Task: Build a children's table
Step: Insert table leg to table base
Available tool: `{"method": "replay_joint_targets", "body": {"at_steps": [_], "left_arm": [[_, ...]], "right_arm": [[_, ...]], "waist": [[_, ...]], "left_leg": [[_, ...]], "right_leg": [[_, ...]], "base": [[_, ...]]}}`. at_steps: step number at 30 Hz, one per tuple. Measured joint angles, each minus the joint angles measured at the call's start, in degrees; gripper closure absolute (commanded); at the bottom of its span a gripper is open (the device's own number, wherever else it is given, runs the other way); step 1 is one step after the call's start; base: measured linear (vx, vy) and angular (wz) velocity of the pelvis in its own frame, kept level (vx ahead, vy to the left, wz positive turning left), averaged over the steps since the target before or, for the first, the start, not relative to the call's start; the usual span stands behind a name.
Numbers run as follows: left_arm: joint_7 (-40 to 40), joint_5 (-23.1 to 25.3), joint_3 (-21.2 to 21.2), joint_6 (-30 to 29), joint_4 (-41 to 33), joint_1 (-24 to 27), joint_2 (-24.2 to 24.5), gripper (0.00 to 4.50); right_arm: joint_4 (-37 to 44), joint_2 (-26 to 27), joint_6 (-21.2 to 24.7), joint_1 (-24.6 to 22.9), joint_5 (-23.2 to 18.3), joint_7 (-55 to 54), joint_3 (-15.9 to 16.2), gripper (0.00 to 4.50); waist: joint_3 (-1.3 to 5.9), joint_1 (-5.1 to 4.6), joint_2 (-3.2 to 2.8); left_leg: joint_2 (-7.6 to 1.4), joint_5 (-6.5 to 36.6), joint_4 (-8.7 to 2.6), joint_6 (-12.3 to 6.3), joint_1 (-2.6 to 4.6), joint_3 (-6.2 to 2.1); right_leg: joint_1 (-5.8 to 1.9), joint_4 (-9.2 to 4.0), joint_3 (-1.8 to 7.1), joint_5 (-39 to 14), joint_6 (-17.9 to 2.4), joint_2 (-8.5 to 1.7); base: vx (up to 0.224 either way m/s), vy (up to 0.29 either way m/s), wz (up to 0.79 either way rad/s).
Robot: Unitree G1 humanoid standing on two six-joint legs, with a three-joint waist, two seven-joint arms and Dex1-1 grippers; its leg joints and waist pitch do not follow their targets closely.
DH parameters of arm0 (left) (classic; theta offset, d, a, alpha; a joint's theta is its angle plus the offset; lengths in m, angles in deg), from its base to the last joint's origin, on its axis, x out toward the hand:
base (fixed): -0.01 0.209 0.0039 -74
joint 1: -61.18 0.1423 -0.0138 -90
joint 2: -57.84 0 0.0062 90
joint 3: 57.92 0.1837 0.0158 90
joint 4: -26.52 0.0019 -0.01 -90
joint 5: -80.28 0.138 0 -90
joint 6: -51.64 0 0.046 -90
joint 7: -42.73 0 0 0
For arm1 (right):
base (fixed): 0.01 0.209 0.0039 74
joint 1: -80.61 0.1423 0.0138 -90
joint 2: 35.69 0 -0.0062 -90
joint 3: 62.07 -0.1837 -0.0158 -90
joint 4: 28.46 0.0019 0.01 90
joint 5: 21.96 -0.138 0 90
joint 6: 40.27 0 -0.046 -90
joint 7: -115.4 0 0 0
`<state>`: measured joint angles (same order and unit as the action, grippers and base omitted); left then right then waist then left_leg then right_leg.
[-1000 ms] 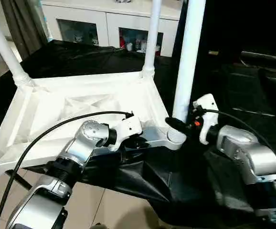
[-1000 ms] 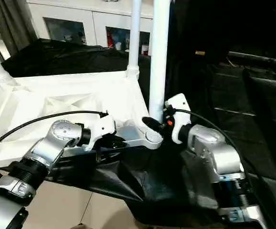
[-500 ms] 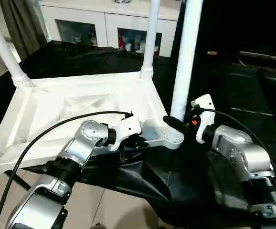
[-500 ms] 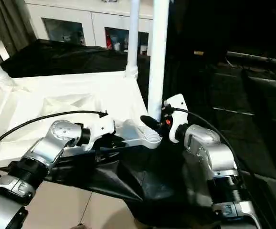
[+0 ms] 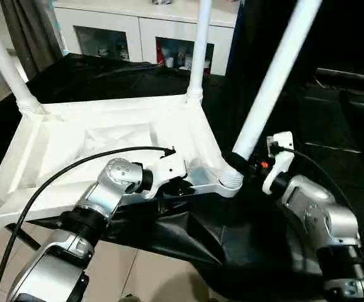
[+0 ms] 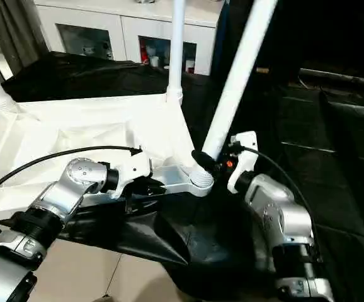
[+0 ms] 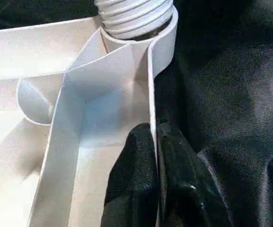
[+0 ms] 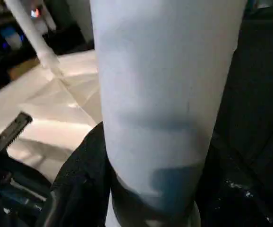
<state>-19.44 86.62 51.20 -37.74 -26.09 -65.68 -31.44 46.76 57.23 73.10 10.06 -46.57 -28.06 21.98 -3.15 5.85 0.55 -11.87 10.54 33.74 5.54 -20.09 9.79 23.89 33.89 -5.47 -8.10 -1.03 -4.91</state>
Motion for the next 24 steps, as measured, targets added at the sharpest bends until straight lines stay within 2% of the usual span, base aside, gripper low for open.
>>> {"method": "replay_joint_targets", "body": {"at_steps": [2,5,10,13,17,24], "left_arm": [[-0.06,0.01,0.06,0.17,0.32,-0.1,0.01,4.5],[-0.12,0.03,0.1,0.33,0.99,-0.36,0.02,4.5],[-0.63,0.05,0.61,0.65,1.96,-0.96,-0.06,4.5],[-0.75,0.06,0.76,0.71,2.2,-1.18,-0.06,4.5],[-0.76,0.13,0.81,0.84,2.22,-1.18,0.14,4.5],[-0.67,0.86,0.98,2.09,2.23,-1.18,0.74,4.5]], "right_arm": [[0.3,1.38,-1.56,-1.51,-0.69,-0.49,-1.08,2.59],[1.05,1.88,-3.66,-3.43,-0.64,-0.92,-0.95,2.59],[3.2,2.18,-8.91,-6.6,2.1,-1.46,1.57,2.61],[4.79,1.69,-10.44,-7.54,4.48,-1.86,3.24,2.61],[5.61,0.21,-10.38,-6.55,6.78,-1.52,5.29,2.61],[3.21,-4.09,-8.26,-1.58,10.16,2.83,9.56,2.61]], "waist": [[0.07,0.03,-0.13],[0.11,0.03,-0.21],[0.17,0.11,-0.3],[0.17,0.12,-0.28],[0.19,0.09,-0.23],[0.18,-0.28,0.05]], "left_leg": [[0.0,0.0,0.01,0.0,0.01,-0.04],[0.01,0.0,0.0,0.0,0.01,-0.08],[0.01,0.0,-0.03,0.0,0.02,-0.15],[0.01,0.0,-0.03,0.0,0.02,-0.16],[0.01,0.0,-0.03,0.0,0.02,-0.15],[0.01,0.0,-0.03,0.0,0.01,-0.15]], "right_leg": [[-0.02,-0.02,0.0,0.0,0.0,-0.01],[-0.13,-0.04,-0.02,0.0,0.0,-0.03],[-0.25,-0.1,-0.08,0.0,0.01,-0.04],[-0.27,-0.12,-0.1,-0.01,0.01,-0.05],[-0.3,-0.13,-0.1,-0.01,0.02,-0.06],[-0.3,-0.15,-0.14,-0.01,0.02,-0.07]], "base": [[0.0,0.0,0.0],[0.0,0.0,0.0],[0.0,0.0,0.0],[0.0,0.0,0.0],[0.0,0.0,0.0],[0.0,0.0,0.0]]}}
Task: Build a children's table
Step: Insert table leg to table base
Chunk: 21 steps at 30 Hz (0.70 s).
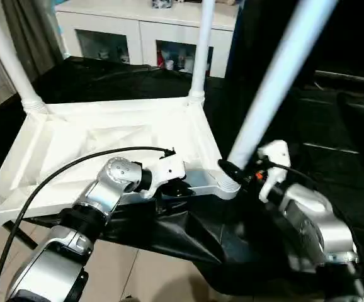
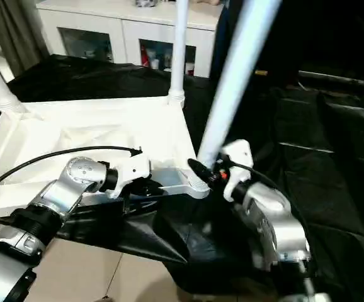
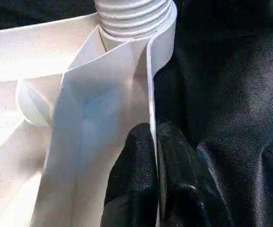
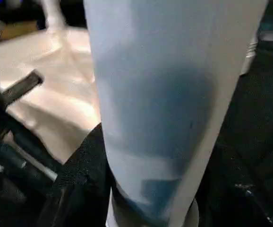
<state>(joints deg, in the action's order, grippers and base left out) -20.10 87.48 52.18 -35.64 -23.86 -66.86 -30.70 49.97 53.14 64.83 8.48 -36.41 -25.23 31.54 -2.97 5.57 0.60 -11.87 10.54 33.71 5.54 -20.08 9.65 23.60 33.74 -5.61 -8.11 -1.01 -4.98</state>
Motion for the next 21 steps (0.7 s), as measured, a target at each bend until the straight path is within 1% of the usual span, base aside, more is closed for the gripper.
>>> {"method": "replay_joint_targets", "body": {"at_steps": [6,12,15,21], "left_arm": [[-0.37,-0.03,0.07,0.35,0.15,-0.02,-0.02,4.5],[-2.58,-0.56,0.07,0.92,0.67,-0.08,0.16,4.5],[-3.97,-1.03,0.05,0.87,0.66,-0.08,0.43,4.5],[-7.22,-2.63,0.05,0.31,0.65,-0.05,1.39,4.5]], "right_arm": [[-2.43,-3.93,-0.4,2.43,0.6,6.7,1.68,2.61],[-6.31,-5.21,-2.51,3.67,0.14,12.45,1.68,2.61],[-7.41,-5.54,-3.21,3.95,-0.67,14.37,1.7,2.61],[-10.68,-5.73,-5.79,5.64,-0.77,18.81,2.61,2.61]], "waist": [[0.1,-0.11,0.17],[0.39,-0.12,0.61],[0.42,-0.14,0.59],[0.44,-0.45,0.59]], "left_leg": [[0.0,0.0,-0.02,0.0,-0.01,0.02],[0.0,0.0,-0.02,0.0,-0.02,0.02],[-0.01,0.01,-0.02,-0.01,0.0,0.01],[-0.02,0.02,-0.05,-0.02,0.01,0.02]], "right_leg": [[-0.01,-0.01,0.0,0.0,0.0,-0.01],[-0.01,-0.07,-0.03,-0.01,0.01,-0.01],[-0.03,-0.16,-0.03,0.0,0.0,-0.01],[-0.08,-0.16,-0.02,0.0,-0.01,0.0]], "base": [[0.0,0.0,0.0],[0.0,0.0,0.0],[0.0,0.0,0.0],[0.0,0.0,0.0]]}}
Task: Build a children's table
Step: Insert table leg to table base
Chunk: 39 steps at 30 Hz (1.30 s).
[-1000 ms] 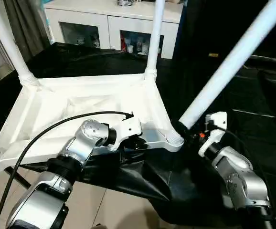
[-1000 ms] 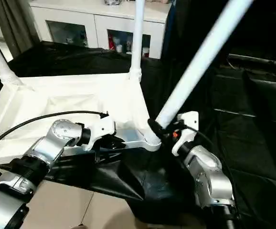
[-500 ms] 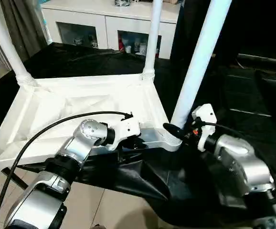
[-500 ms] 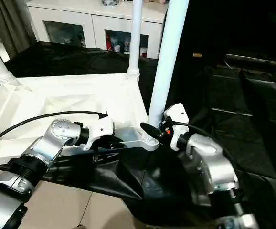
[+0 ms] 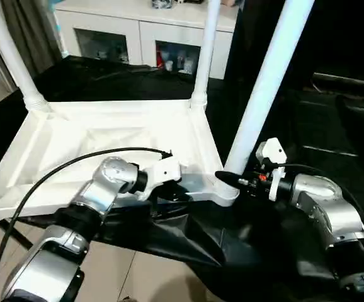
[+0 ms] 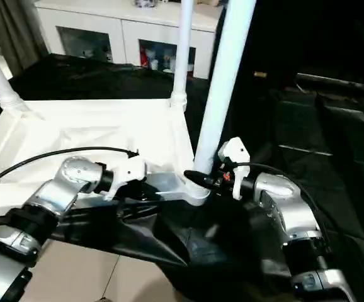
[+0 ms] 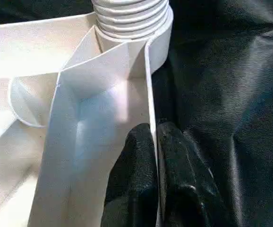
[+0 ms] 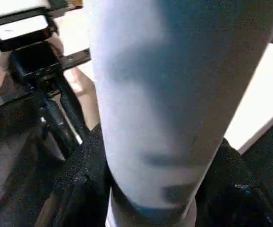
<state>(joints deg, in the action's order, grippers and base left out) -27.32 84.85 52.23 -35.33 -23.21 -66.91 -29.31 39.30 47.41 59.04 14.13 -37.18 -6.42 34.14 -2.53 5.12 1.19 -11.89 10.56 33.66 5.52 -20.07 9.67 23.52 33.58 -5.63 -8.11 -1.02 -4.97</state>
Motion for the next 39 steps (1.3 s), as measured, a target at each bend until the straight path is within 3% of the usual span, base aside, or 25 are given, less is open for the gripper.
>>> {"method": "replay_joint_targets", "body": {"at_steps": [13,15,22,25,30,39], "left_arm": [[-0.1,-0.16,0.0,-0.33,0.01,0.0,0.43,4.5],[1.38,0.35,0.0,0.06,1.38,-0.61,-0.35,4.5],[17.13,3.45,-0.35,-3.75,10.18,-6.33,-6.76,4.5],[23.55,3.67,-1.37,-6.93,14.25,-9.22,-10.61,4.5],[32.57,3.64,-3.19,-10.63,20.77,-13.69,-15.76,4.5],[36.64,3.57,-4.64,-12.64,24.69,-16.65,-18.36,4.5]], "right_arm": [[-4.9,-0.08,-3.45,1.6,-0.17,3.51,0.08,2.61],[-5.63,0.42,-3.45,1.84,-0.42,2.35,-1.08,2.61],[-15.17,7.24,-5.48,7.29,1.83,-19.72,-4.55,2.61],[-19.91,10.82,-5.76,10.87,2.58,-31.73,-6.33,2.61],[-28.68,15.63,-6.34,17.94,4.78,-48.54,-8.1,2.61],[-35.68,18.35,-6.48,23.62,6.1,-56.94,-10.12,2.61]], "waist": [[-0.01,-0.01,-0.03],[-0.01,0.01,-0.03],[-0.11,-0.54,-0.18],[-0.3,-1.49,-0.48],[-0.56,-2.23,-1.12],[-0.52,-2.04,-1.12]], "left_leg": [[0.0,0.0,0.0,0.0,0.06,-0.02],[0.0,0.01,0.01,0.0,0.14,-0.01],[0.0,0.0,0.16,-0.01,0.28,-0.13],[0.0,0.0,0.21,-0.01,0.01,-0.31],[0.0,0.01,0.23,-0.03,-0.08,-0.85],[0.01,0.01,0.22,-0.04,0.0,-0.8]], "right_leg": [[-0.08,-0.02,0.0,0.0,0.0,0.0],[-0.17,-0.03,0.0,0.0,-0.01,0.0],[-0.19,-0.39,-0.21,0.0,0.0,-0.02],[-0.19,-0.86,-0.95,0.0,0.0,-0.34],[-0.46,-1.66,-1.62,0.01,-0.01,-0.35],[-0.53,-1.5,-1.5,0.12,-0.18,-0.35]], "base": [[0.0,0.0,0.0],[0.0,0.0,0.0],[0.0,0.0,0.0],[0.0,0.0,0.0],[0.0,0.0,0.0],[0.0,0.0,0.0]]}}
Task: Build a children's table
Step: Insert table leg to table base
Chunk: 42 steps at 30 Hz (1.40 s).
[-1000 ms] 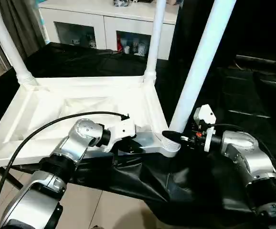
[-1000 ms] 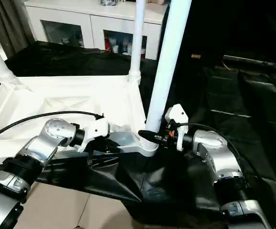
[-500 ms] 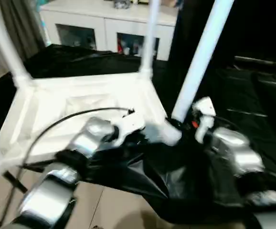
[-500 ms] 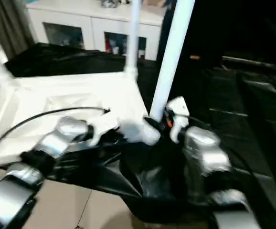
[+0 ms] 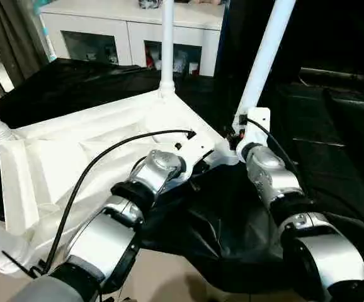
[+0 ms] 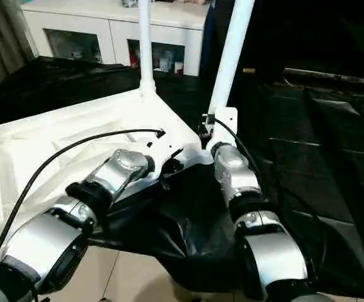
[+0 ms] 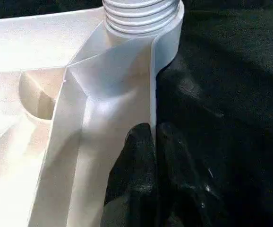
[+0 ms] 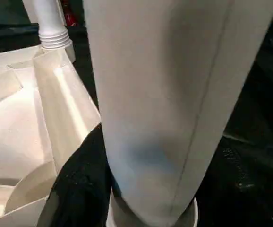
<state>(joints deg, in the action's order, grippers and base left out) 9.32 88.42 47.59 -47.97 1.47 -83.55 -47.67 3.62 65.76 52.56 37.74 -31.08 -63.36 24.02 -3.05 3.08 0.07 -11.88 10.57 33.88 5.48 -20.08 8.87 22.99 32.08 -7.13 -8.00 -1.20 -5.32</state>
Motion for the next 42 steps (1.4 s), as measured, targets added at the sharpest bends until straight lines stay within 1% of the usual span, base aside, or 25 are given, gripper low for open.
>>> {"method": "replay_joint_targets", "body": {"at_steps": [9,17,18,19,22,24,25,29,31,33,35,36,38,39,41,42], "left_arm": [[0.57,0.03,-0.35,0.11,1.91,-1.23,-0.29,4.5],[0.52,0.05,-0.56,1.11,2.43,-1.37,-0.27,4.5],[0.49,0.05,-0.56,1.26,2.44,-1.37,-0.23,4.5],[0.49,0.05,-0.56,1.31,2.44,-1.37,-0.21,4.5],[0.44,0.08,-0.71,1.69,2.46,-1.48,0.24,4.5],[0.44,0.08,-0.8,1.83,2.46,-1.56,0.32,4.5],[0.45,0.07,-0.89,1.91,2.46,-1.56,0.35,4.5],[0.46,0.06,-1.12,2.24,2.45,-1.68,0.75,4.5],[0.46,0.05,-1.15,2.74,2.39,-1.68,1.05,4.5],[0.36,0.07,-1.15,3.57,2.33,-1.68,1.41,4.5],[-0.44,0.07,-1.15,4.4,1.87,-1.68,1.79,4.5],[-1.94,0.13,-1.03,5.14,1.34,-1.65,2.11,4.5],[-3.74,0.11,-1.02,5.79,0.76,-1.58,3.04,4.5],[-4.71,0.15,-0.95,6.23,0.03,-1.18,3.66,4.5],[-6.15,0.19,-0.7,6.76,-0.96,-0.44,4.34,4.5],[-7.41,0.32,-0.2,7.73,-1.94,0.33,4.62,4.5]], "right_arm": [[-3.06,0.41,-1.06,1.94,1.51,-0.98,-0.11,2.61],[-3.24,0.6,-2.37,2.08,2.1,0.62,-0.21,2.61],[-3.24,0.57,-2.47,2.09,2.19,0.89,-0.21,2.05],[-3.26,0.53,-2.56,2.1,2.23,1.1,-0.21,1.91],[-4.7,0.8,-2.92,1.49,2.81,1.96,-0.09,1.82],[-4.87,0.77,-3.04,1.59,2.99,2.44,-0.1,1.58],[-4.91,0.77,-3.05,1.63,3.04,2.54,-0.1,1.58],[-5.24,0.83,-3.05,1.45,3.09,3.51,-0.15,1.15],[-5.21,0.67,-3.13,0.95,3.0,4.91,-0.16,1.07],[-5.01,0.43,-3.23,-0.4,2.89,6.48,-0.14,0.82],[-3.15,-0.09,-3.31,-1.64,2.85,8.29,-0.08,0.66],[1.03,-1.03,-2.7,-3.82,2.6,10.8,0.26,0.59],[5.97,-2.67,-1.5,-6.48,2.34,14.69,1.22,0.42],[9.83,-3.77,-0.25,-8.45,1.9,17.42,1.98,0.25],[14.18,-5.66,1.74,-10.58,1.13,21.0,2.65,0.18],[18.79,-7.55,3.13,-12.8,0.32,23.97,3.55,0.04]], "waist": [[0.09,0.04,-0.06],[0.06,0.06,-0.1],[0.04,0.05,-0.12],[0.04,0.05,-0.12],[-0.02,-0.02,-0.19],[-0.02,-0.01,-0.2],[-0.02,0.01,-0.2],[-0.02,-0.02,-0.2],[-0.02,0.0,-0.2],[-0.02,0.12,-0.2],[-0.02,0.32,-0.2],[-0.02,0.59,-0.2],[-0.03,0.86,-0.19],[-0.03,1.08,-0.2],[-0.03,1.49,-0.2],[-0.03,1.96,-0.2]], "left_leg": [[0.0,0.01,-0.19,0.0,0.09,0.15],[0.0,0.01,-0.2,0.0,0.03,0.14],[0.0,0.01,-0.22,0.0,0.02,0.14],[0.0,0.01,-0.24,0.0,0.02,0.14],[-0.01,0.0,-0.33,0.0,-0.05,0.18],[-0.02,0.0,-0.42,0.0,-0.03,0.23],[-0.02,0.0,-0.44,0.0,-0.03,0.25],[-0.03,0.0,-0.66,0.0,-0.04,0.4],[-0.05,0.0,-0.77,0.0,-0.07,0.46],[-0.07,0.0,-0.81,0.0,-0.19,0.52],[-0.08,-0.07,-0.8,-0.12,-0.53,0.58],[-0.08,-0.19,-0.73,-0.35,-0.91,0.58],[-0.07,-0.04,-0.29,-0.63,-1.4,0.69],[-0.09,0.02,-0.13,-0.74,-1.55,0.7],[-0.11,0.0,-0.06,-0.76,-1.62,0.71],[-0.13,0.0,-0.03,-0.76,-1.61,0.73]], "right_leg": [[0.03,0.06,0.0,0.18,-0.27,0.03],[0.1,0.06,-0.01,0.18,-0.27,0.03],[0.11,0.06,-0.01,0.18,-0.27,0.02],[0.12,0.06,-0.01,0.18,-0.27,0.02],[0.25,0.06,-0.01,0.18,-0.27,0.03],[0.27,0.06,0.01,0.27,-0.38,0.03],[0.28,0.06,0.01,0.31,-0.4,0.03],[0.35,0.07,0.01,0.39,-0.43,0.03],[0.41,0.1,0.01,0.4,-0.44,0.04],[0.58,0.23,0.03,0.55,-0.71,0.04],[1.1,0.32,0.08,0.56,-0.72,0.04],[1.47,0.45,0.09,0.54,-0.73,0.03],[2.23,1.02,0.27,0.37,-0.85,-0.01],[2.4,1.15,0.26,0.33,-0.85,0.0],[2.46,1.18,0.23,0.33,-0.85,0.02],[2.44,1.18,0.24,0.33,-0.85,0.02]], "base": [[0.0,0.0,0.0],[0.0,0.0,0.0],[0.0,0.0,0.0],[0.0,0.0,0.0],[0.0,0.0,0.0],[0.0,0.0,0.0],[0.0,0.0,0.0],[0.0,0.0,0.0],[0.0,0.0,0.0],[0.0,0.0,0.0],[0.0,0.0,0.0],[0.0,0.0,0.0],[0.0,0.0,0.0],[0.0,0.0,0.0],[0.0,0.0,0.0],[0.0,0.0,0.0]]}}
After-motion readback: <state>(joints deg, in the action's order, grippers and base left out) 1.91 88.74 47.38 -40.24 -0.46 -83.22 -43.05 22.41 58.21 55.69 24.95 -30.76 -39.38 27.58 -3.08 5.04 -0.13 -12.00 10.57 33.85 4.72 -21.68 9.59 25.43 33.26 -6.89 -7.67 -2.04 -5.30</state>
